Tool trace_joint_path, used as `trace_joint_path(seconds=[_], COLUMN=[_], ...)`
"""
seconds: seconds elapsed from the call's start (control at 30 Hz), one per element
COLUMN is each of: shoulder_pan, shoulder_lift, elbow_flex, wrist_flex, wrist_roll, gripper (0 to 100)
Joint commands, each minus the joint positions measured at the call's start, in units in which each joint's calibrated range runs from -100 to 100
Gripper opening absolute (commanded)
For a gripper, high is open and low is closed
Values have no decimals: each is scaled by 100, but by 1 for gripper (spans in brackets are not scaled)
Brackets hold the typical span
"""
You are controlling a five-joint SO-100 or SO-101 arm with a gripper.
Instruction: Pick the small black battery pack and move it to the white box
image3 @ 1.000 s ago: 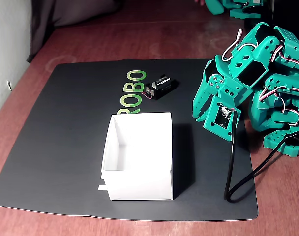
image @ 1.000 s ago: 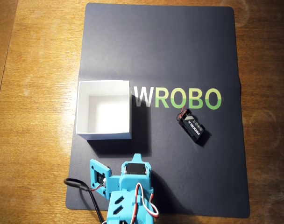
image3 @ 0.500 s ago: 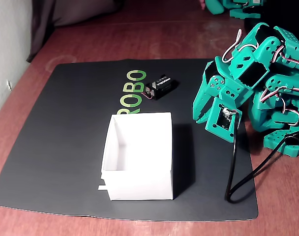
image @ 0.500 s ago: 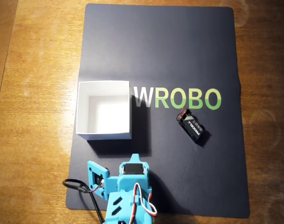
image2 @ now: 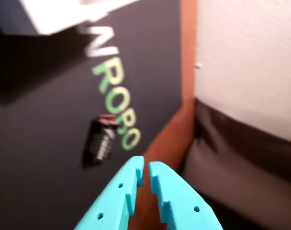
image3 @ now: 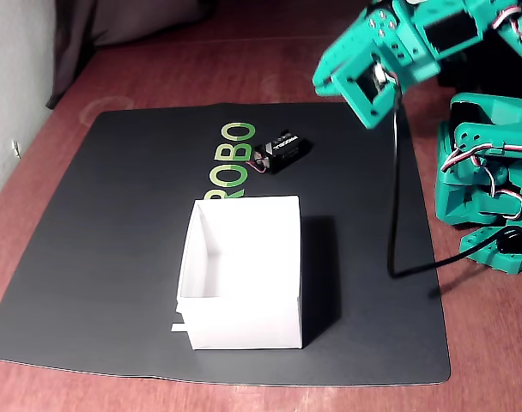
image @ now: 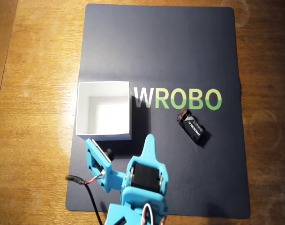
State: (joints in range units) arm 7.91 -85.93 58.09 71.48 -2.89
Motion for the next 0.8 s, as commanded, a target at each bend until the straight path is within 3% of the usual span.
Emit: trace_joint_path(seconds=[0.0, 0.4, 0.53, 0.77], shoulder_pan=[247, 2593, 3262, 3543], shoulder_lift=[1636, 6783, 7800, 9089], elbow_flex=[-1678, -5841, -6603, -6866], wrist_flex=[-31, 1748, 1669, 1669], wrist_roll=[15, -13, 9, 15], gripper=[1, 1, 1, 1])
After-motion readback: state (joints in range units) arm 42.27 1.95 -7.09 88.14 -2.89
